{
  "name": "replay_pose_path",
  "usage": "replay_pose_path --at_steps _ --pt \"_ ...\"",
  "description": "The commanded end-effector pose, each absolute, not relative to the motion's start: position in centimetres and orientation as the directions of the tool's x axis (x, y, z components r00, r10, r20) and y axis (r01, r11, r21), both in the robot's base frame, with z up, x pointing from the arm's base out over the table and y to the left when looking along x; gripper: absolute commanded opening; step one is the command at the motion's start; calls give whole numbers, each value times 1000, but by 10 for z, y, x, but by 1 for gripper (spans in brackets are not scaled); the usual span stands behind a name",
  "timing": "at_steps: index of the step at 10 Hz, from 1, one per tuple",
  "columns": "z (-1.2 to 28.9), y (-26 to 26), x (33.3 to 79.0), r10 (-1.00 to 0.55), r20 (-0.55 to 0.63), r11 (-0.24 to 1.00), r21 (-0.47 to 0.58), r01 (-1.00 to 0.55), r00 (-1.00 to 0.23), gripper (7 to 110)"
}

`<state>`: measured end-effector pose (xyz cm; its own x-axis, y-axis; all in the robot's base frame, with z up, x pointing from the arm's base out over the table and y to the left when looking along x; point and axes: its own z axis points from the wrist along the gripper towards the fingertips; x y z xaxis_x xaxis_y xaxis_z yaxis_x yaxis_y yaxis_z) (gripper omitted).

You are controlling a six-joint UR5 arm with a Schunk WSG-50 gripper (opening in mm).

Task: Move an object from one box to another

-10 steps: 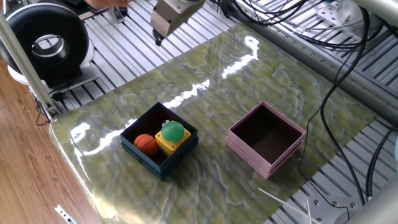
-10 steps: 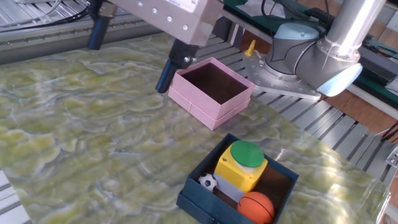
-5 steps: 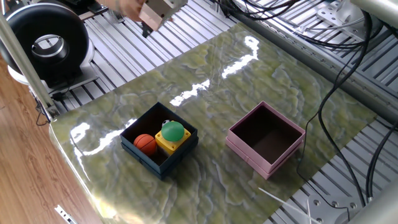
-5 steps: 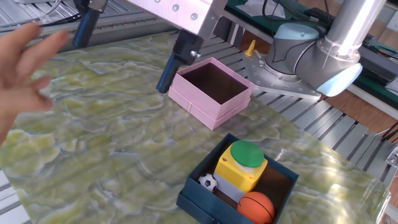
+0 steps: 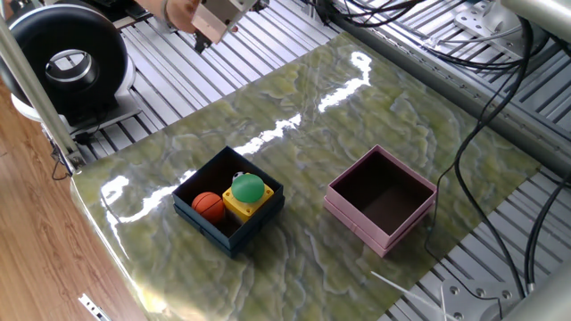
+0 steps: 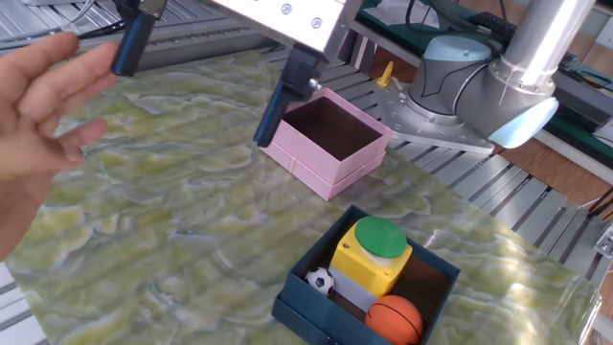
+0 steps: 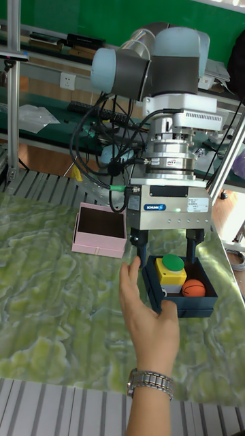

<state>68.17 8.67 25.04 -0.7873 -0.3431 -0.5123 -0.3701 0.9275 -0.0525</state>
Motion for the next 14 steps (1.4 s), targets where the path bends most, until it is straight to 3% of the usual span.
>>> replay_pose_path --at_steps 1,4,6,9,11,14 --pt "250 95 680 -341 -509 925 -31 -379 -791 44" --pt "244 95 669 -345 -468 927 -35 -373 -814 44" --pt "219 95 620 -293 -276 946 57 -319 -916 44" --pt "185 65 558 -357 -41 934 -33 -356 -933 44" --pt "181 91 546 -280 -27 958 58 -281 -960 44" --pt "186 103 543 -229 3 973 -11 -229 -973 44"
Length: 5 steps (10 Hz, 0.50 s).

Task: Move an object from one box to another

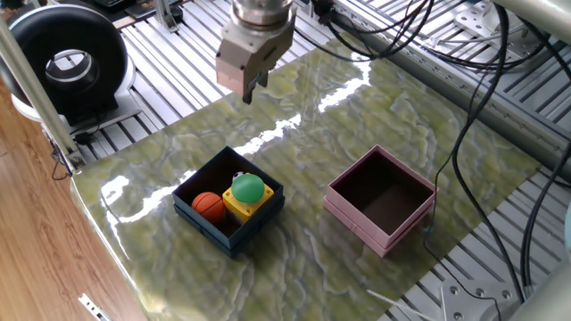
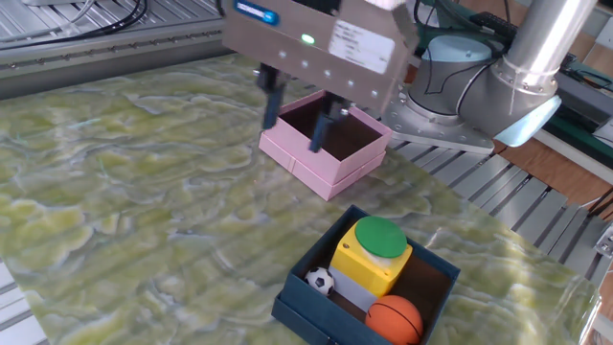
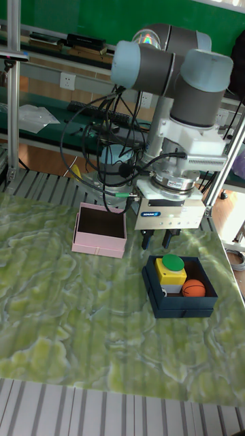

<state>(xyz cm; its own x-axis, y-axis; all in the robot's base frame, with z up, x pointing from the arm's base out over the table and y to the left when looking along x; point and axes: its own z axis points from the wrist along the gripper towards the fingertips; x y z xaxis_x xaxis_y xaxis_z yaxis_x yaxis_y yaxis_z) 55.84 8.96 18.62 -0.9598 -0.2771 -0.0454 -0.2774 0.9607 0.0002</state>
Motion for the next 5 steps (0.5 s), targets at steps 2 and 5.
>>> replay_pose_path --at_steps 2,5 --pt "173 115 542 -205 2 979 -5 -205 -979 44" --pt "151 144 548 -195 -36 978 67 -197 -980 66"
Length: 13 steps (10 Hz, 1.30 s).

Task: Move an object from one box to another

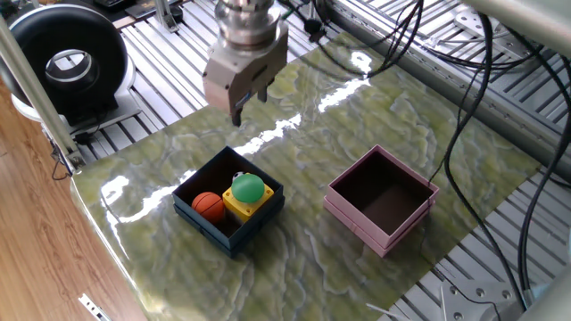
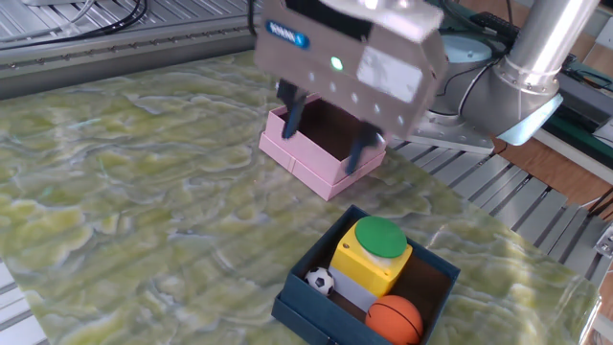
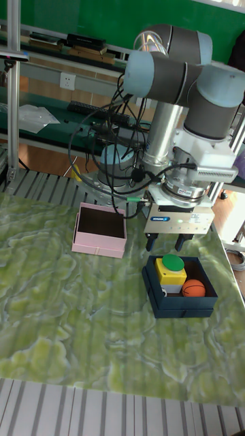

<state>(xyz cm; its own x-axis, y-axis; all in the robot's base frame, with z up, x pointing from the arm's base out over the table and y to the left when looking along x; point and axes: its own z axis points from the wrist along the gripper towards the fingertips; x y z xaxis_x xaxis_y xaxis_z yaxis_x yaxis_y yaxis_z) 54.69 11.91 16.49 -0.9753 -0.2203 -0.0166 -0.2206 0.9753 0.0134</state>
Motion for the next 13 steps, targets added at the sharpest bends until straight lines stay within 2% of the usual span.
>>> replay_pose_path --at_steps 1,6,13 --pt "150 149 547 -181 -44 980 72 -184 -982 66" --pt "111 173 517 -119 -25 991 66 -120 -993 66" --pt "87 175 505 -53 -38 998 43 -55 -998 66"
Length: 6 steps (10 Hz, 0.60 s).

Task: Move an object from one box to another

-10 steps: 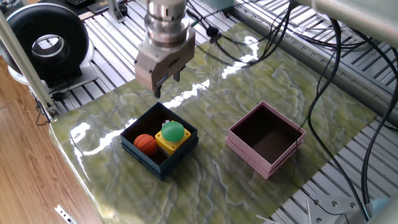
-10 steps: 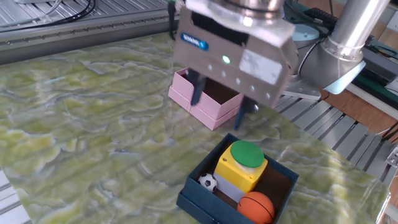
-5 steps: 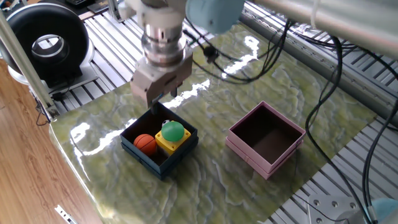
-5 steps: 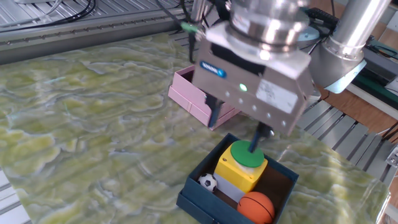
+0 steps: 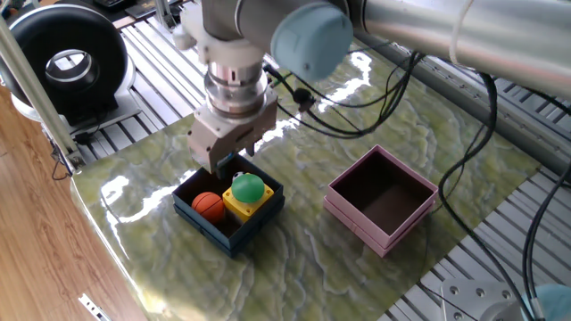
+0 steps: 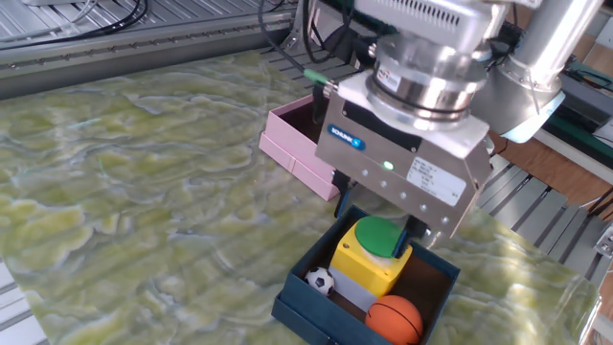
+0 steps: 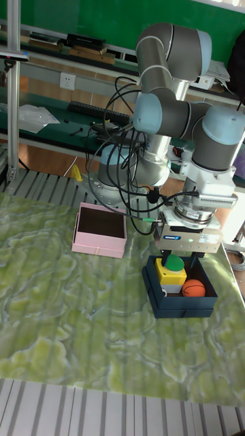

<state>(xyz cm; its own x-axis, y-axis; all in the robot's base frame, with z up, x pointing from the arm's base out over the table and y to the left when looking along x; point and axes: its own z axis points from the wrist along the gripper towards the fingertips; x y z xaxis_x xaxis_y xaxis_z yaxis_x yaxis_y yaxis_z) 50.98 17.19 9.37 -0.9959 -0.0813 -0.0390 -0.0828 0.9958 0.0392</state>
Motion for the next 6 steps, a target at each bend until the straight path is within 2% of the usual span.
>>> replay_pose_path --at_steps 1,6 --pt "86 175 501 -55 -32 998 41 -56 -998 66" --pt "72 178 483 -51 -22 998 32 -52 -998 66"
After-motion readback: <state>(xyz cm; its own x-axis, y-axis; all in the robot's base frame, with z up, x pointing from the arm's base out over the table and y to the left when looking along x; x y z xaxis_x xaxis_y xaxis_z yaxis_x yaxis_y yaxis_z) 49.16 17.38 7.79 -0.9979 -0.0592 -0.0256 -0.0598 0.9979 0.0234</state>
